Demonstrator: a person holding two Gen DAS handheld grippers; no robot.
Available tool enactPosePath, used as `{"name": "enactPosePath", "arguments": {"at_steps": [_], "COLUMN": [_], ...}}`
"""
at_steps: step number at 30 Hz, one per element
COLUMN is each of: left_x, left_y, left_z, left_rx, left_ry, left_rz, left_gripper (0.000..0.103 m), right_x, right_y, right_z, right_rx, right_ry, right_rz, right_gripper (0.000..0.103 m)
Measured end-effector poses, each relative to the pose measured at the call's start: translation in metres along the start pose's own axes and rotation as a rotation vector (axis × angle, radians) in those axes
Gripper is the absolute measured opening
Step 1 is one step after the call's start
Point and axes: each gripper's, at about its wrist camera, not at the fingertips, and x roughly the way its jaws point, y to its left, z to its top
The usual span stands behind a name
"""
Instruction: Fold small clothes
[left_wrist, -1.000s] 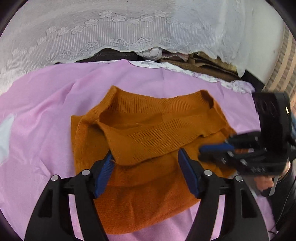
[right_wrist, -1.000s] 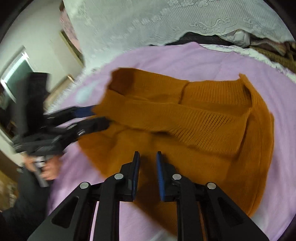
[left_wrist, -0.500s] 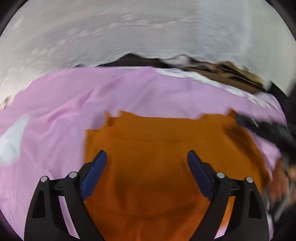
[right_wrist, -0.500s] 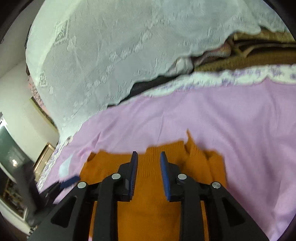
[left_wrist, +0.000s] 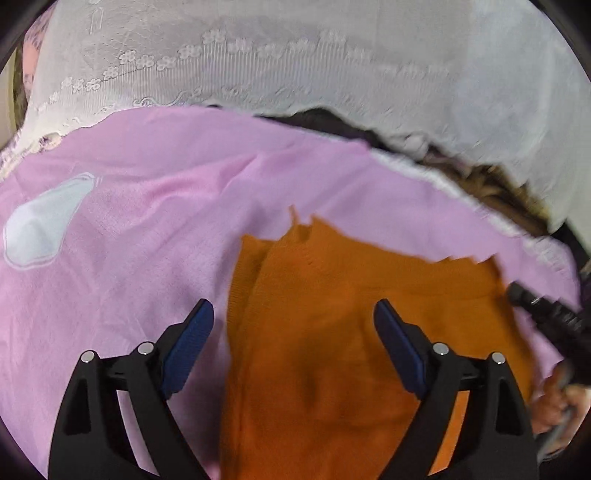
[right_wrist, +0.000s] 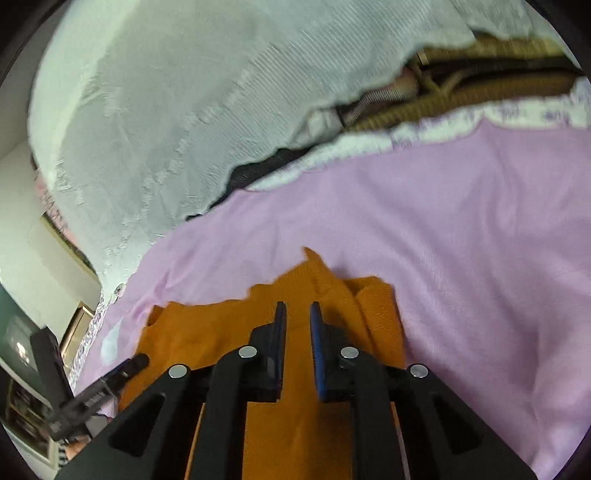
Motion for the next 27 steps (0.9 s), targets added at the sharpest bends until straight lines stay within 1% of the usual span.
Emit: {"name": "enactPosePath", "arguments": {"at_steps": [1,2,3,4,7,8,9,10,12,14,16,17,18,20,23,24,25,26,27], "left_x": [-0.003,-0.003,-0.003,-0.003,0.001,0.004,0.005,0.01,0.012,0.008,0.002,-0.004,-0.012,-0.023,-0.028,-0.025,-0.021,-0.015,-0.007], "left_y": [-0.002,-0.004,-0.009,-0.013,-0.029,-0.035,-0.036,-0.04,-0.039,-0.034,-0.029,-0.028,-0.029,-0.037,-0.061,-0.068,-0.074,-0.078,-0.082], "left_z": [-0.001,-0.003,-0.007,-0.012,-0.028,-0.035,-0.038,-0.043,-0.048,-0.048,-0.049,-0.05,-0.052,-0.058,-0.069,-0.072,-0.077,-0.083,-0.087], "left_rx": [0.003,0.013,0.039,0.061,0.157,0.19,0.205,0.227,0.227,0.204,0.153,0.127,0.102,0.096,0.169,0.195,0.226,0.254,0.284], "left_ry": [0.005,0.015,0.033,0.039,0.048,0.051,0.054,0.062,0.069,0.068,0.059,0.05,0.042,0.026,0.013,0.019,0.028,0.041,0.066], "left_rz": [-0.032,-0.05,-0.054,-0.039,0.059,0.099,0.126,0.187,0.219,0.218,0.213,0.194,0.153,0.12,0.143,0.166,0.207,0.247,0.286], "left_gripper": [0.086,0.086,0.086,0.086,0.086,0.088,0.09,0.095,0.098,0.099,0.098,0.096,0.096,0.096,0.096,0.096,0.097,0.099,0.099], "right_x": [-0.005,-0.007,-0.009,-0.013,-0.02,-0.019,-0.018,-0.017,-0.016,-0.018,-0.024,-0.03,-0.035,-0.044,-0.043,-0.04,-0.033,-0.029,-0.025], "right_y": [0.006,0.01,0.014,0.017,0.022,0.023,0.024,0.023,0.023,0.021,0.02,0.021,0.024,0.035,0.052,0.057,0.062,0.066,0.069], "right_z": [-0.005,-0.008,-0.014,-0.024,-0.041,-0.045,-0.05,-0.055,-0.057,-0.058,-0.06,-0.061,-0.064,-0.069,-0.081,-0.084,-0.089,-0.093,-0.095], "right_rx": [-0.023,-0.042,-0.059,-0.078,-0.114,-0.124,-0.143,-0.154,-0.162,-0.154,-0.144,-0.147,-0.156,-0.199,-0.277,-0.308,-0.349,-0.376,-0.398], "right_ry": [0.005,0.014,0.026,0.037,0.065,0.076,0.096,0.111,0.12,0.118,0.095,0.077,0.057,0.041,0.068,0.085,0.12,0.145,0.158], "right_rz": [0.003,0.001,-0.005,-0.013,-0.035,-0.042,-0.058,-0.068,-0.07,-0.062,-0.064,-0.069,-0.077,-0.093,-0.118,-0.143,-0.178,-0.201,-0.218], "right_gripper": [0.016,0.017,0.02,0.022,0.023,0.023,0.025,0.025,0.026,0.026,0.025,0.025,0.025,0.028,0.038,0.045,0.049,0.051,0.054]}}
